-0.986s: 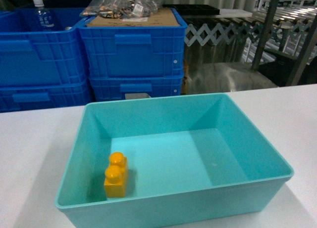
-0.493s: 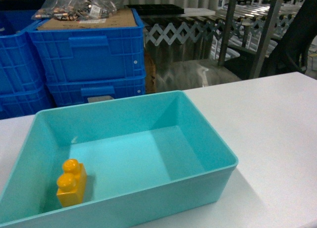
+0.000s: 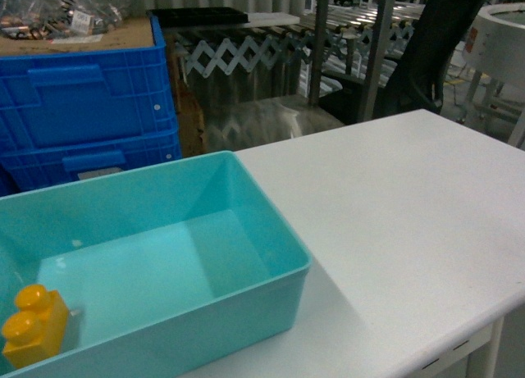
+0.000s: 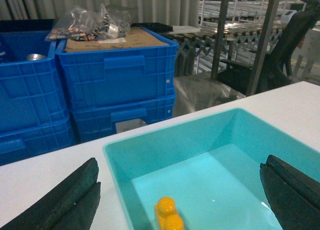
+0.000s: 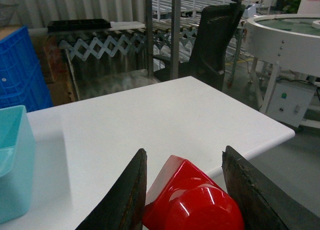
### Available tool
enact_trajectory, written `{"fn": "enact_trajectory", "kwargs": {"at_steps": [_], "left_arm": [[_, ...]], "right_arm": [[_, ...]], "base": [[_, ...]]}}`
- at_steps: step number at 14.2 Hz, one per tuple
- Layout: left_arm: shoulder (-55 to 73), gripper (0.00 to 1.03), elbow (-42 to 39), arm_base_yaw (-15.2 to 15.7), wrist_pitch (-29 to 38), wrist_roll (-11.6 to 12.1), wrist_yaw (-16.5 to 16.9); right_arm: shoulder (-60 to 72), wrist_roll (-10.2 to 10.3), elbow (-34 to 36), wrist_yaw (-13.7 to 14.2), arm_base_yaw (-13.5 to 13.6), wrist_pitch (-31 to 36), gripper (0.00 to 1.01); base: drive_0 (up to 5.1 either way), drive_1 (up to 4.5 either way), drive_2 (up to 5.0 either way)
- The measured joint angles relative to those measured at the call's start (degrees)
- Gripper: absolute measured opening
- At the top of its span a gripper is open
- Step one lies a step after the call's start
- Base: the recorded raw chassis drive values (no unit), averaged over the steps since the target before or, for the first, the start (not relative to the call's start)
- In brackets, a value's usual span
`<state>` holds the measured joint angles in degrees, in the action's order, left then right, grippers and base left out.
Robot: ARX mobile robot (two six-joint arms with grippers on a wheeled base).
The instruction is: Pick red block from blue box to shelf
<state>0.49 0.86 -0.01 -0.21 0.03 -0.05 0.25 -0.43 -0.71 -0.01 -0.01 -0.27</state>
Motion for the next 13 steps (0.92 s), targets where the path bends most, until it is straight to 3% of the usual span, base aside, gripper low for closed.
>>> {"fn": "enact_trajectory", "kwargs": {"at_steps": [13], "left_arm": [[0.00, 0.98, 0.00, 0.00, 0.02, -0.02, 0.00]], "right_arm": [[0.00, 0.00, 0.00, 0.00, 0.00, 0.00, 0.39]], "base": [[-1.4, -1.44, -1.4]]}}
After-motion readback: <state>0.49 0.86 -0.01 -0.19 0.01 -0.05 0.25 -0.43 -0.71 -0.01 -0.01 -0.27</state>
